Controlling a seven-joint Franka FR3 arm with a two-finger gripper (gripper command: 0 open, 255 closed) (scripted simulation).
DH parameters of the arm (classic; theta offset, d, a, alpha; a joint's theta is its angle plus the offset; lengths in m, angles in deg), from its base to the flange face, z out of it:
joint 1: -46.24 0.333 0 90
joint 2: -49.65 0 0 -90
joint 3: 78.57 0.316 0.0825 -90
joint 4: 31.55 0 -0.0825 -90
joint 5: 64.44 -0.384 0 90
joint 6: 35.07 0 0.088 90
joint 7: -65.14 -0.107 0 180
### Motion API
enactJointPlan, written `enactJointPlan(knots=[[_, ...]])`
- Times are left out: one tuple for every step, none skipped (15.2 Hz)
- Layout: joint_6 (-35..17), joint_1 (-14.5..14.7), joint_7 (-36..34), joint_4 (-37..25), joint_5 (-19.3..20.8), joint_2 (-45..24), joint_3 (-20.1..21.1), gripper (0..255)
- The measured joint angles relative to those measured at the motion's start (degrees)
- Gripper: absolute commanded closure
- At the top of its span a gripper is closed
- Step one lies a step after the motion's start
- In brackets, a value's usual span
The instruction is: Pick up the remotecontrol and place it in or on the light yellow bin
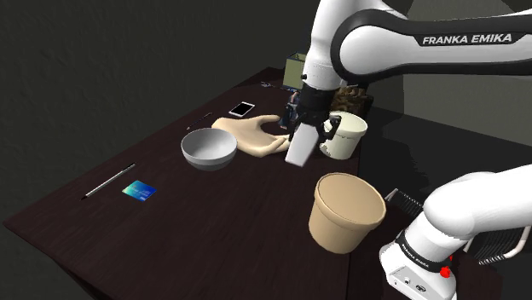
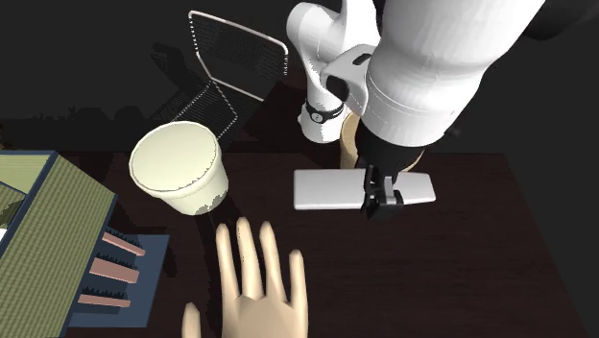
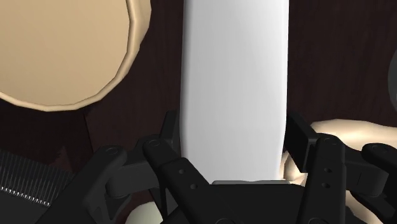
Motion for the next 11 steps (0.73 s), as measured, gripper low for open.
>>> enactJointPlan(knots=[[0.62, -0.04, -0.02, -0.58, 0.11, 0.03, -0.16, 255], [1.40, -0.12, -0.16, -1.48, 0.27, -0.07, -0.27, 255], [2.27, -0.23, -0.08, -2.33, 0.49, -0.09, -0.60, 255], [2.43, -0.28, 0.63, -1.94, 0.62, 0.32, -1.30, 255], [2.58, -0.39, 1.59, -1.46, 0.83, 0.76, -2.19, 255], [2.85, -0.88, 2.76, -1.67, 1.45, 0.58, -3.22, 255], [2.77, -1.12, 3.90, -1.06, 1.77, 0.89, -4.19, 255], [3.29, -1.54, 5.11, -1.28, 2.35, 0.94, -5.34, 255], [3.09, -1.99, 6.92, -0.39, 2.96, 1.31, -6.86, 255], [2.54, -2.41, 8.36, 0.42, 3.45, 1.30, -7.89, 255], [2.61, -2.98, 9.98, 0.60, 4.15, 1.27, -9.26, 255]])
